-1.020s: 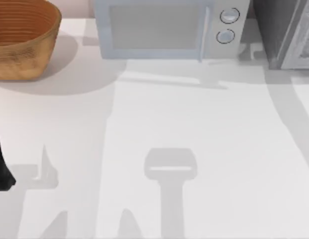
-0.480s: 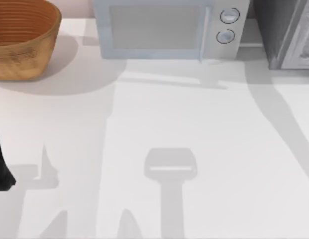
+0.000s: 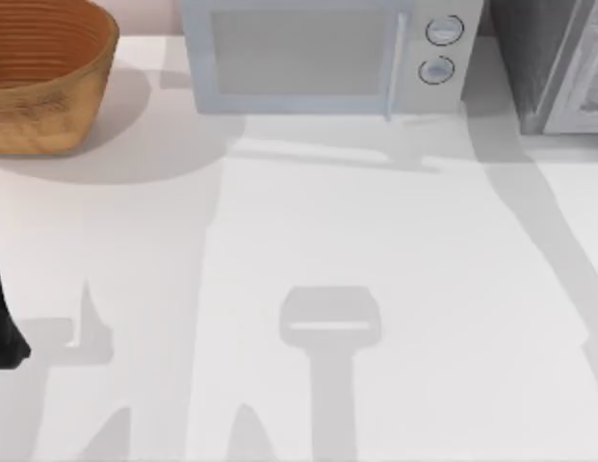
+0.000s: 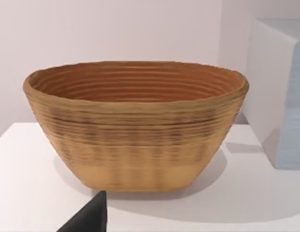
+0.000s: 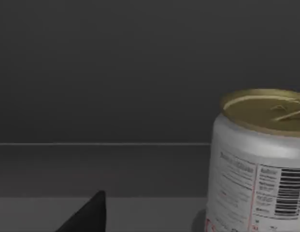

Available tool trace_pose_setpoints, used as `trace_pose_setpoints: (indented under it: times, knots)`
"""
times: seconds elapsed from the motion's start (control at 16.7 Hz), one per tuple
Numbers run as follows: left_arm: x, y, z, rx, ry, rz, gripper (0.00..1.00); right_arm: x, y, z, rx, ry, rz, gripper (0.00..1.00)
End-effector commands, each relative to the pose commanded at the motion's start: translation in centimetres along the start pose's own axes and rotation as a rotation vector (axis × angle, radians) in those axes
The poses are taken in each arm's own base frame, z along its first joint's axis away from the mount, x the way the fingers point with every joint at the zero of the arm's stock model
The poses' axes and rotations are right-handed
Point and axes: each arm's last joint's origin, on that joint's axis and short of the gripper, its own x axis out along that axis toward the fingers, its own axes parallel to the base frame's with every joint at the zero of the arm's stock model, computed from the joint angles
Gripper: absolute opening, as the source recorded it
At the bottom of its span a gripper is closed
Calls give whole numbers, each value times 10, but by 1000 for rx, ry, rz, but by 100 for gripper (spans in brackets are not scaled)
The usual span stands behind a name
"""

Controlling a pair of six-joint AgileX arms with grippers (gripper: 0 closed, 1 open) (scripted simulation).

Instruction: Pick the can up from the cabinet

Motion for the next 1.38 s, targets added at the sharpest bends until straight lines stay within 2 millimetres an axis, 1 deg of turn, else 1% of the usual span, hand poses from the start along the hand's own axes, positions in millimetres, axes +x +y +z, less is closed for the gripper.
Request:
trace_pose_setpoints:
  times: [0.12, 0.24, 0.48, 1.26, 1.32, 1.38]
  knots:
    - [0, 0, 0, 0, 0, 0, 100, 16, 0, -1, 0, 2, 0, 100]
    - [0, 0, 0, 0, 0, 0, 100, 25, -1, -1, 1, -3, 0, 100]
    - [0, 0, 0, 0, 0, 0, 100, 25, -1, -1, 1, -3, 0, 100]
    - [0, 0, 0, 0, 0, 0, 100, 25, -1, -1, 1, -3, 0, 2]
    - [0, 0, 0, 0, 0, 0, 100, 25, -1, -1, 1, -3, 0, 0]
    - [0, 0, 0, 0, 0, 0, 100, 25, -1, -1, 1, -3, 0, 0]
